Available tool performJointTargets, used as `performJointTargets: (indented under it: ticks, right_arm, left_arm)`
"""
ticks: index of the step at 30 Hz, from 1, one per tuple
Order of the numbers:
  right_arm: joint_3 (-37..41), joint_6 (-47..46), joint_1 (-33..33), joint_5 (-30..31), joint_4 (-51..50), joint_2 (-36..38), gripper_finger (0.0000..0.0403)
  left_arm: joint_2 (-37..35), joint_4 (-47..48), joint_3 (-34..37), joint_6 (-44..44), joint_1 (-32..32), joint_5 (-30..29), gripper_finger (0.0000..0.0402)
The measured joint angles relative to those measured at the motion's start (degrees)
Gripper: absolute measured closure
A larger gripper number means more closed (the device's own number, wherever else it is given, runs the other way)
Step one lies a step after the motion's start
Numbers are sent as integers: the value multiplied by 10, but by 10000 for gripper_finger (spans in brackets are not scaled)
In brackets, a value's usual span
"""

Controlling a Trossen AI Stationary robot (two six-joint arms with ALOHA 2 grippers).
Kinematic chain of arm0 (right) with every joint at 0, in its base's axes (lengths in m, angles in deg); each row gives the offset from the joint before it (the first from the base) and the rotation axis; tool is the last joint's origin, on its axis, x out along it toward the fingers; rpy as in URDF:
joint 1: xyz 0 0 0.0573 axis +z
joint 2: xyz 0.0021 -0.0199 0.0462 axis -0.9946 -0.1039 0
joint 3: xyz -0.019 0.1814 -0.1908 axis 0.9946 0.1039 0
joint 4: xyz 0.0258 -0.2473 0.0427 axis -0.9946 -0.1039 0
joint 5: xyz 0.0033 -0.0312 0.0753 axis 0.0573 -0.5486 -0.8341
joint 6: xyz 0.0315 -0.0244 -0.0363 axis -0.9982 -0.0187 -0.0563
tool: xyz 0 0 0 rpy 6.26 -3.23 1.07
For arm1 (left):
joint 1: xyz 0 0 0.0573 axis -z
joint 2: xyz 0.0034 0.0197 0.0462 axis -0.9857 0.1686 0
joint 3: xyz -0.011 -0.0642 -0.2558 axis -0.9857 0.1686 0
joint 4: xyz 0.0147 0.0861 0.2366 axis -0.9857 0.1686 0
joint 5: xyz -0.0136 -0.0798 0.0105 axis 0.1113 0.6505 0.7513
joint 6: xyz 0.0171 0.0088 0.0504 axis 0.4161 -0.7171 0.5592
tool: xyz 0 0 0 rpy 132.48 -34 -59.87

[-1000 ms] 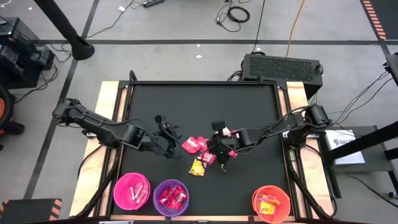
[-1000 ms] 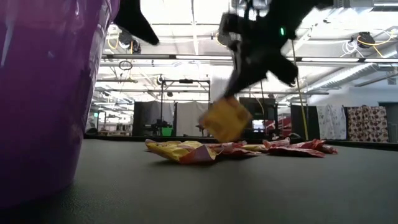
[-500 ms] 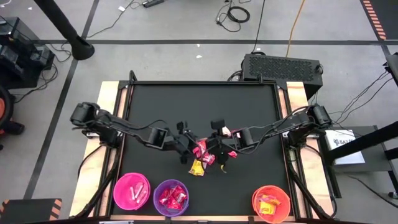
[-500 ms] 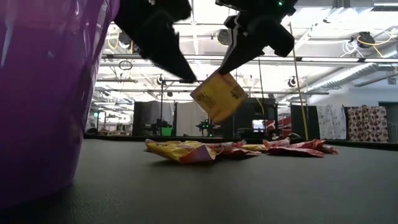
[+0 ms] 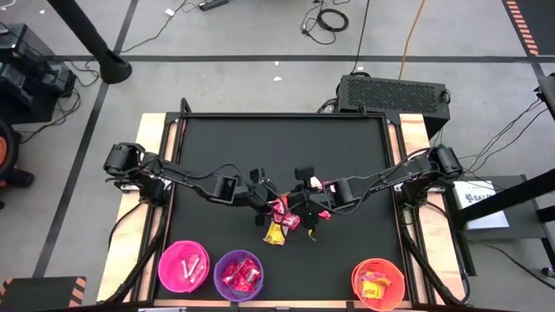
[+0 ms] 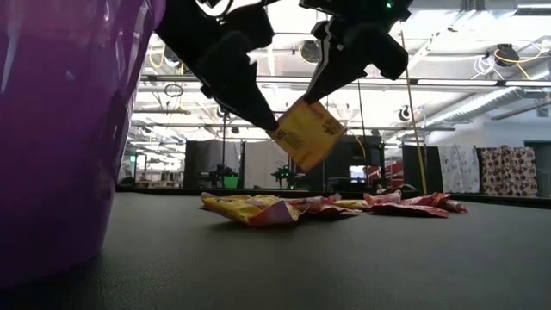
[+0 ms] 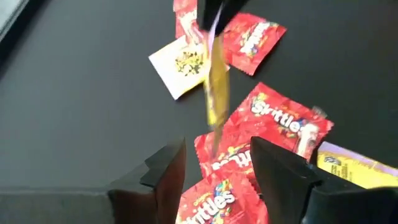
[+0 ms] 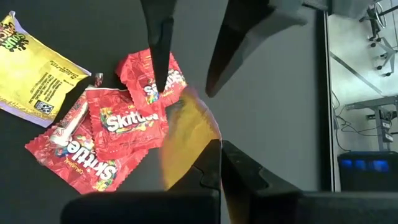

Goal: Sort candy by brand, put in halloween buckets
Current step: Put the yellow candy into the orange bucket

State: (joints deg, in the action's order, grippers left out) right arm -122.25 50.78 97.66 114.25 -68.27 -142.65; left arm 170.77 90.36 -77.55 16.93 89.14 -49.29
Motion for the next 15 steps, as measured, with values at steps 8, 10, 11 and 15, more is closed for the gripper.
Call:
performJointTargets:
  ticks: [8, 10, 11, 15]
  right_arm:
    - [0, 0, 0, 0, 3, 0, 402]
    - [0, -2, 0, 0, 2, 0, 402]
    - [0, -2, 0, 0, 2, 0, 402]
    - [0, -2, 0, 0, 1, 0, 402]
  left_arm:
    - [15, -17, 1, 17, -6, 11, 289]
    - [13, -26, 0, 19, -7, 12, 306]
    - [13, -26, 0, 20, -6, 12, 313]
    - [13, -24, 0, 31, -6, 12, 353]
